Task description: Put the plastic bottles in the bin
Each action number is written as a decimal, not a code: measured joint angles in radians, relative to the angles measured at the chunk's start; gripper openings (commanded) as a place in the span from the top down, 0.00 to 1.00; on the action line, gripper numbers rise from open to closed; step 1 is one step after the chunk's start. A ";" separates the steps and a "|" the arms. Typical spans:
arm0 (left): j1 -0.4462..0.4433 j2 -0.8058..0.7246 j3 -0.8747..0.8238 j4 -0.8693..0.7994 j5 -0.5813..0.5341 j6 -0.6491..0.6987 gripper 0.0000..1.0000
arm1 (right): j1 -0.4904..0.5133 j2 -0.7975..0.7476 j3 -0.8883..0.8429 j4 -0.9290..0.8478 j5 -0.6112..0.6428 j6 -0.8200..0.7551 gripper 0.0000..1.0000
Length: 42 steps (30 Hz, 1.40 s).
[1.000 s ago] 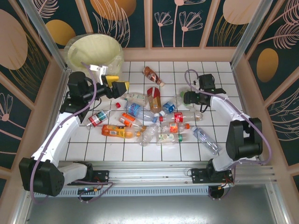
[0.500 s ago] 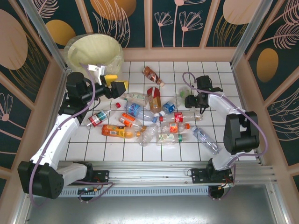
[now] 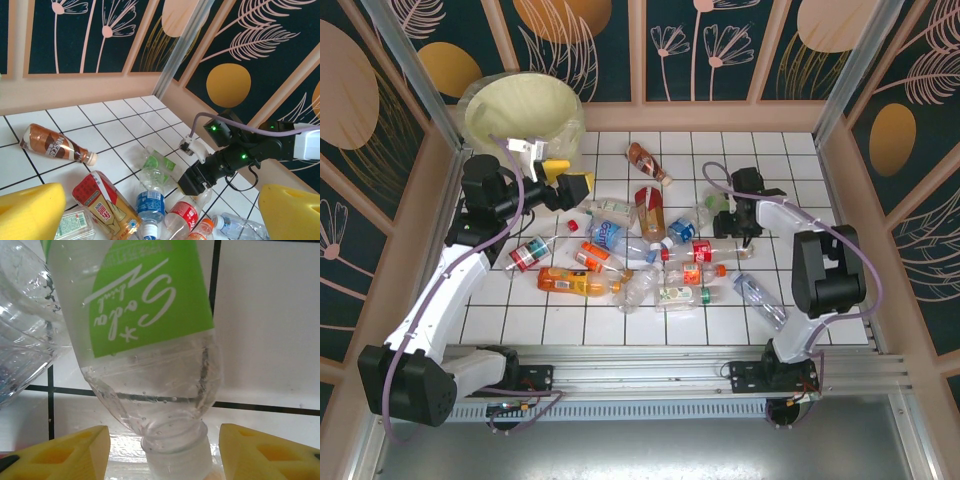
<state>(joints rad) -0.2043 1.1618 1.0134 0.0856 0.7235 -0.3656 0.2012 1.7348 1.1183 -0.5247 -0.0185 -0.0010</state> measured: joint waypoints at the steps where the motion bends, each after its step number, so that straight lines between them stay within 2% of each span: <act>1: 0.000 0.000 0.000 -0.002 0.000 0.002 0.01 | 0.002 0.008 0.000 0.002 0.002 0.000 0.40; 17: 0.000 -0.018 0.000 -0.016 0.002 0.024 0.01 | 0.031 0.050 -0.002 0.030 0.053 0.007 0.58; 30: 0.000 -0.024 0.000 -0.015 0.000 0.016 0.01 | 0.039 0.037 -0.029 0.077 0.064 0.008 0.62; 36: 0.000 -0.024 -0.016 0.004 -0.018 -0.038 0.01 | 0.040 -0.058 -0.060 0.105 0.071 0.025 0.63; 42: -0.006 -0.016 -0.107 0.077 -0.033 -0.115 0.01 | 0.066 -0.226 -0.109 0.156 0.063 0.053 0.62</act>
<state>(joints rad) -0.2108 1.1454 0.9062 0.1631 0.6903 -0.4808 0.2672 1.5089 1.0092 -0.3683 0.0441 0.0517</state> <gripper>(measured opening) 0.985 0.377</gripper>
